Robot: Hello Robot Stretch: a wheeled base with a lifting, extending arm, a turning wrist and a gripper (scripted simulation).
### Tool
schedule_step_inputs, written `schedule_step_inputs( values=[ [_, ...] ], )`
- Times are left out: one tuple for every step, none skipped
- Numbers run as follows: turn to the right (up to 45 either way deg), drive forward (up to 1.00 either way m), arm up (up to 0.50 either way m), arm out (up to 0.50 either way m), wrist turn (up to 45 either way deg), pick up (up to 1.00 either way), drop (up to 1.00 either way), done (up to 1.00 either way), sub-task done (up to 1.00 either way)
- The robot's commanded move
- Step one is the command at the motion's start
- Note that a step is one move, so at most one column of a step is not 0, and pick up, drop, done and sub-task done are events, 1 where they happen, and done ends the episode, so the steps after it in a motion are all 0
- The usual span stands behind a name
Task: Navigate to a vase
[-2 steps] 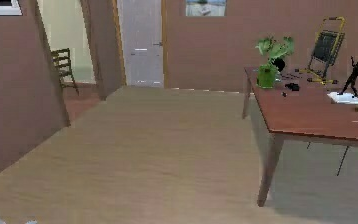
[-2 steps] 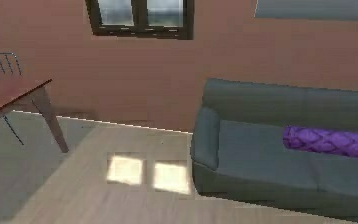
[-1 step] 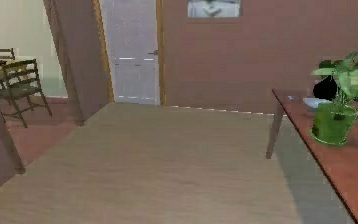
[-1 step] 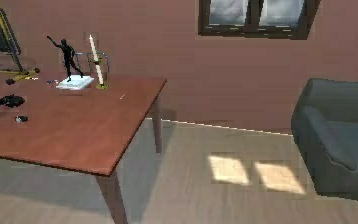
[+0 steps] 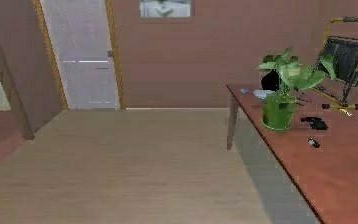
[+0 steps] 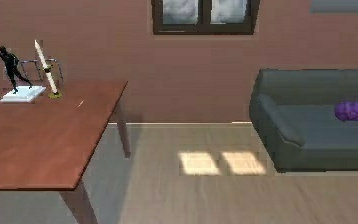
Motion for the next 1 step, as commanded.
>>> schedule_step_inputs(
  values=[
    [0.0, 1.0, 0.0, 0.0, 0.0, 0.0, 0.0, 0.0, 0.0]
  ],
)
